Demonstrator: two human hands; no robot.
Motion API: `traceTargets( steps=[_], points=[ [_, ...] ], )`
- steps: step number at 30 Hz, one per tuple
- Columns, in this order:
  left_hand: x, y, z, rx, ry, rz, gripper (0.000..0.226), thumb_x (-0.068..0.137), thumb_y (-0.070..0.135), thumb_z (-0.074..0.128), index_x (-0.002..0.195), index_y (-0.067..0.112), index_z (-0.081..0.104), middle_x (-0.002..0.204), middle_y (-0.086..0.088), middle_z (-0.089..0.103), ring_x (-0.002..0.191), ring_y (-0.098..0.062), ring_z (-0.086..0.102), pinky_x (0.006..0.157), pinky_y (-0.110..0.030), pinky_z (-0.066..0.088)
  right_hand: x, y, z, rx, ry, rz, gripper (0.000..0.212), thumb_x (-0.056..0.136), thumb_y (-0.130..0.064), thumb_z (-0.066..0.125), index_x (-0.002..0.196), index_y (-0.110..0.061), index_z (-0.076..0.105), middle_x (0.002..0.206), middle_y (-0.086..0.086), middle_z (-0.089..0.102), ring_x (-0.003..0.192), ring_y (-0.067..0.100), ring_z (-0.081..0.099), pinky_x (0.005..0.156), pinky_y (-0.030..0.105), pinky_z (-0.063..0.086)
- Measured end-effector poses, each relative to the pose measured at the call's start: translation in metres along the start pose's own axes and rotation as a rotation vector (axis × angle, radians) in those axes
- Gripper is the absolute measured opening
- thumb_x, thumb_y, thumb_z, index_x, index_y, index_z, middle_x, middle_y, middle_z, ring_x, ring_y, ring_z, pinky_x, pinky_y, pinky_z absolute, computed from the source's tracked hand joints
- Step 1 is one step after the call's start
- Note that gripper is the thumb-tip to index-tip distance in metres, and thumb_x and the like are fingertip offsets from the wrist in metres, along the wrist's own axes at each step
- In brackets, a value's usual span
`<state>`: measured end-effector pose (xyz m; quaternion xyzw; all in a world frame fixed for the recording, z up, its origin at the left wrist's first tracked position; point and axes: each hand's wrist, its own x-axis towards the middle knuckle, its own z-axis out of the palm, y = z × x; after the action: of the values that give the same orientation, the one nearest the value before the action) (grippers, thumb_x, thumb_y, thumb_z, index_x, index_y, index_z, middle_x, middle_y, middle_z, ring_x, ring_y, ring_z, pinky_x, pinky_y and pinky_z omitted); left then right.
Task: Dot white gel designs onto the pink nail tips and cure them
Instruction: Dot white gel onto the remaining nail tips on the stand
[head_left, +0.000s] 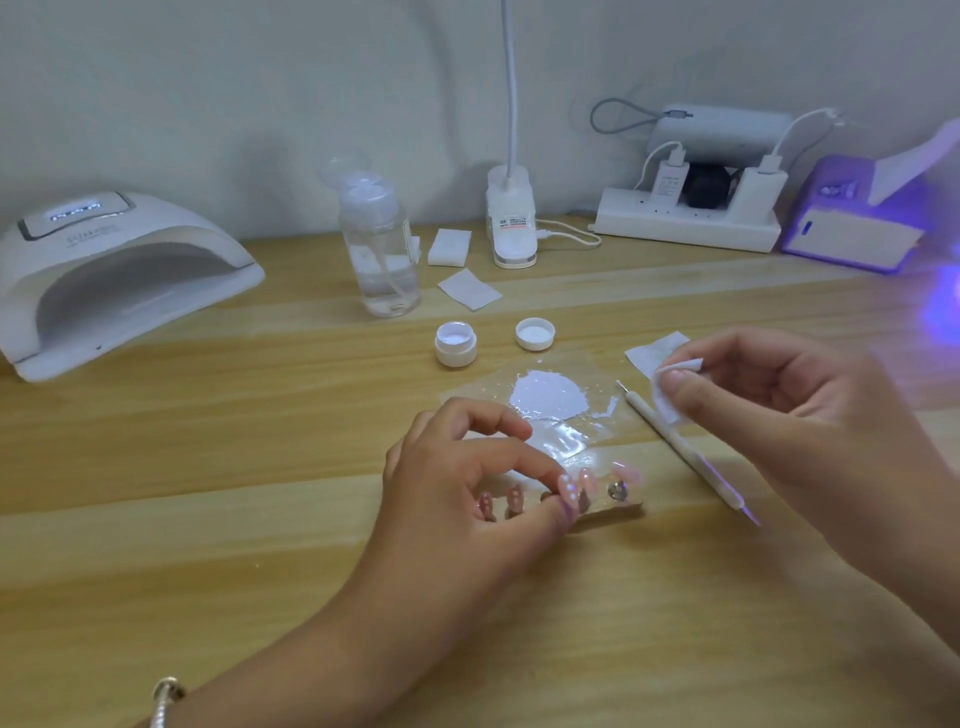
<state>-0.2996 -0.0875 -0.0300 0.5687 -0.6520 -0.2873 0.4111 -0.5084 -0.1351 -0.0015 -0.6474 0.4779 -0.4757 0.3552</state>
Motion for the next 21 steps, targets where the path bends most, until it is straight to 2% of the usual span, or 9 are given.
traceTargets(
  steps=[2, 4, 7, 11, 13, 15, 18, 20, 21],
  points=[
    [0.001, 0.001, 0.001, 0.017, 0.006, 0.003, 0.014, 0.065, 0.046, 0.075, 0.078, 0.045, 0.073, 0.109, 0.029, 0.051, 0.113, 0.001, 0.050, 0.096, -0.055, 0.046, 0.006, 0.005, -0.005, -0.092, 0.036, 0.003, 0.003, 0.079, -0.029, 0.072, 0.078, -0.027, 0.074, 0.076, -0.005, 0.073, 0.070, -0.003, 0.064, 0.070, 0.007, 0.044],
    [0.002, 0.000, 0.002, 0.023, 0.000, 0.000, 0.013, 0.066, 0.048, 0.074, 0.079, 0.046, 0.073, 0.109, 0.029, 0.052, 0.113, 0.003, 0.048, 0.097, -0.055, 0.045, 0.013, 0.014, -0.014, -0.270, 0.099, -0.010, 0.005, 0.083, -0.028, 0.071, 0.079, -0.030, 0.071, 0.076, -0.010, 0.071, 0.063, -0.009, 0.058, 0.061, 0.003, 0.038],
    [0.002, -0.002, 0.003, 0.033, -0.010, 0.004, 0.013, 0.066, 0.049, 0.073, 0.079, 0.049, 0.072, 0.110, 0.029, 0.052, 0.115, 0.004, 0.047, 0.098, -0.052, 0.044, 0.023, 0.028, -0.026, -0.444, 0.142, -0.009, 0.009, 0.087, -0.027, 0.071, 0.091, -0.032, 0.064, 0.079, -0.015, 0.069, 0.059, -0.008, 0.052, 0.059, 0.011, 0.036],
    [0.003, -0.006, 0.002, 0.062, 0.015, 0.016, 0.013, 0.065, 0.048, 0.074, 0.078, 0.050, 0.071, 0.110, 0.029, 0.052, 0.116, 0.002, 0.046, 0.099, -0.047, 0.043, 0.030, 0.043, -0.034, -0.477, 0.146, 0.037, 0.013, 0.089, -0.031, 0.068, 0.096, -0.038, 0.059, 0.084, -0.026, 0.066, 0.071, -0.009, 0.056, 0.066, 0.024, 0.041],
    [0.003, -0.008, 0.002, 0.092, 0.032, 0.040, 0.015, 0.064, 0.048, 0.075, 0.078, 0.049, 0.071, 0.109, 0.028, 0.053, 0.115, 0.002, 0.046, 0.101, -0.044, 0.040, 0.034, 0.049, -0.036, -0.511, 0.130, 0.057, 0.009, 0.090, -0.031, 0.065, 0.090, -0.039, 0.061, 0.085, -0.020, 0.068, 0.079, -0.003, 0.058, 0.067, 0.028, 0.041],
    [0.003, -0.009, 0.002, 0.133, 0.045, 0.069, 0.017, 0.064, 0.048, 0.075, 0.080, 0.047, 0.070, 0.108, 0.026, 0.054, 0.114, 0.001, 0.046, 0.104, -0.036, 0.034, 0.037, 0.054, -0.037, -0.593, 0.092, 0.071, 0.013, 0.090, -0.030, 0.065, 0.081, -0.038, 0.061, 0.094, -0.011, 0.068, 0.096, 0.013, 0.056, 0.075, 0.030, 0.037],
    [0.003, -0.008, 0.003, 0.206, 0.047, 0.121, 0.020, 0.066, 0.051, 0.072, 0.084, 0.044, 0.069, 0.114, 0.027, 0.051, 0.119, 0.002, 0.042, 0.104, -0.026, 0.023, 0.038, 0.053, -0.036, -0.703, 0.078, 0.049, 0.015, 0.088, -0.024, 0.066, 0.099, -0.034, 0.065, 0.113, -0.003, 0.062, 0.117, 0.021, 0.043, 0.091, 0.027, 0.029],
    [0.003, -0.007, 0.005, 0.256, 0.037, 0.176, 0.024, 0.068, 0.057, 0.066, 0.089, 0.046, 0.068, 0.122, 0.028, 0.047, 0.125, 0.002, 0.036, 0.110, -0.029, 0.018, 0.036, 0.047, -0.037, -0.718, 0.077, -0.072, 0.026, 0.086, -0.017, 0.065, 0.111, -0.027, 0.067, 0.114, -0.003, 0.058, 0.119, 0.021, 0.041, 0.097, 0.026, 0.025],
    [0.004, -0.006, 0.007, 0.275, 0.037, 0.209, 0.025, 0.070, 0.059, 0.064, 0.091, 0.046, 0.068, 0.126, 0.027, 0.046, 0.129, 0.003, 0.032, 0.113, -0.034, 0.016, 0.036, 0.042, -0.038, -0.744, 0.048, -0.185, 0.027, 0.085, -0.012, 0.065, 0.109, -0.023, 0.069, 0.109, -0.003, 0.058, 0.115, 0.024, 0.045, 0.096, 0.027, 0.027]
  ],
)
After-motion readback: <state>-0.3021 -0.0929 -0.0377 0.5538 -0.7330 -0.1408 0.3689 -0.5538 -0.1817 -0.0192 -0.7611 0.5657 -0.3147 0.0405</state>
